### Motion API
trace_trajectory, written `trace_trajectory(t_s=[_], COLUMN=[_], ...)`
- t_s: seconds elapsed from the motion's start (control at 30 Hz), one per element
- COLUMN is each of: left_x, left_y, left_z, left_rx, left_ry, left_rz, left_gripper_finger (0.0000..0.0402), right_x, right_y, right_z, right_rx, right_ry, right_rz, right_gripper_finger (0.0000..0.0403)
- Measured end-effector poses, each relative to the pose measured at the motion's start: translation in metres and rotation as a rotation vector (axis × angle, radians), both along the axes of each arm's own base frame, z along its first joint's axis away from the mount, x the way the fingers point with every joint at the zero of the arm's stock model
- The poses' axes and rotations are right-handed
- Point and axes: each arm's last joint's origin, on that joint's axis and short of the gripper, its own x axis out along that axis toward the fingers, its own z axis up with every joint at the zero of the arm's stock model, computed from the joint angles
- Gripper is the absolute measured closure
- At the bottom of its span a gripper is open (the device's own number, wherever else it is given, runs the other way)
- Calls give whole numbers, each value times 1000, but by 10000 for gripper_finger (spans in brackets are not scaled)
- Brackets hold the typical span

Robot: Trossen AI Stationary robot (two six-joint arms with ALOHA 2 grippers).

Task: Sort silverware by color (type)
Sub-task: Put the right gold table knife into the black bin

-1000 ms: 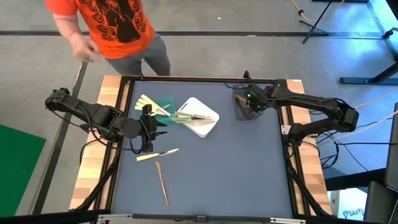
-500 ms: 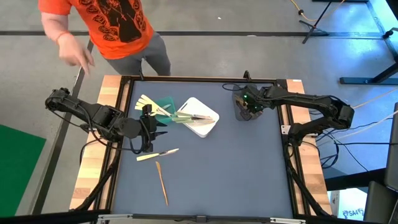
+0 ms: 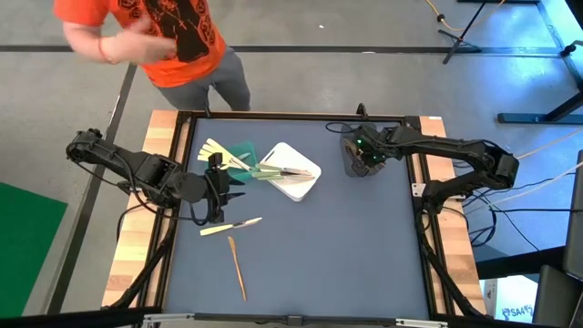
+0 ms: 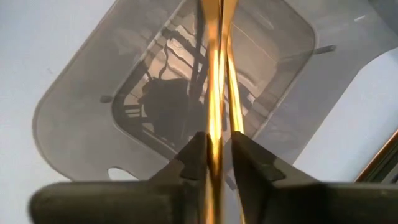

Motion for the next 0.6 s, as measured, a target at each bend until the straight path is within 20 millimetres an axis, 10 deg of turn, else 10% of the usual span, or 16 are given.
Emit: trace_trajectory(t_s=[0.6], left_x=[0], left_y=[0], left_z=[0], left_rx=[0], left_ry=[0], left_rz=[0], left_gripper_finger=[290], right_x=[0], right_y=[0], right_z=[0], right_rx=[0], right_ry=[0], right_rz=[0], right_gripper_finger=[293])
